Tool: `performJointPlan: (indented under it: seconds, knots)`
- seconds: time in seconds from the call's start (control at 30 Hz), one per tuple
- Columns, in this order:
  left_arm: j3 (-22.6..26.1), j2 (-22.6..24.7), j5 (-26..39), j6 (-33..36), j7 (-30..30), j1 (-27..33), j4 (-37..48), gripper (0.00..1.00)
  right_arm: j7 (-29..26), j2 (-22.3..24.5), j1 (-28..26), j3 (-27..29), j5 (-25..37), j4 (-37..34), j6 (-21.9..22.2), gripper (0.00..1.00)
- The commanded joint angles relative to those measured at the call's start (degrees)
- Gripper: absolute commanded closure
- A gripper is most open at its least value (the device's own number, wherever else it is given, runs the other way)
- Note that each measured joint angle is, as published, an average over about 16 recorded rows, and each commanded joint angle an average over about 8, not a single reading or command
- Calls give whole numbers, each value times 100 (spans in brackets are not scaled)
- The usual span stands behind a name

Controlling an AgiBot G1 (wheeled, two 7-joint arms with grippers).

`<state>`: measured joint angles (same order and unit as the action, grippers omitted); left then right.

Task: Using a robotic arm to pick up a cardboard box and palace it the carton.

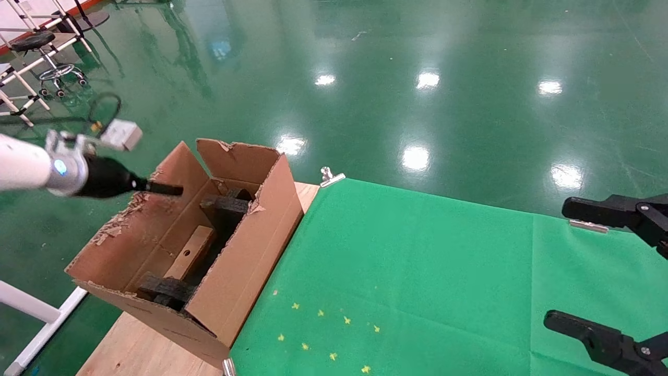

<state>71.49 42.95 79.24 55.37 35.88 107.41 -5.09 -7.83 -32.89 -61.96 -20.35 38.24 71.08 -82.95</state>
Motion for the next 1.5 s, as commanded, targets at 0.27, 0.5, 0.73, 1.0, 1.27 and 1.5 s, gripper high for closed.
performJointPlan:
  seconds: [0.27,0.5,0.73,1.0,1.27,1.5]
  knots:
    - [-185,-431,-298,776,140,657,-920,0,0,0,0,0,0,0,0,0]
    - [-638,-961,-1319,1669,583,510,-2127,0,0,0,0,0,0,0,0,0]
    - [-1096,-1249,-2554,2183,962,-26,-2841,0,0,1,1,0,-1,-1,1,0]
    - [-1221,-1264,-2783,2275,958,-185,-2955,0,0,2,1,0,-2,-2,1,0]
    - [-1693,-1216,-2890,2361,581,-665,-3381,0,1,3,1,0,-3,-2,2,0]
    - [-2204,-1160,-3002,2450,171,-1184,-3841,0,1,3,1,0,-3,-2,2,0]
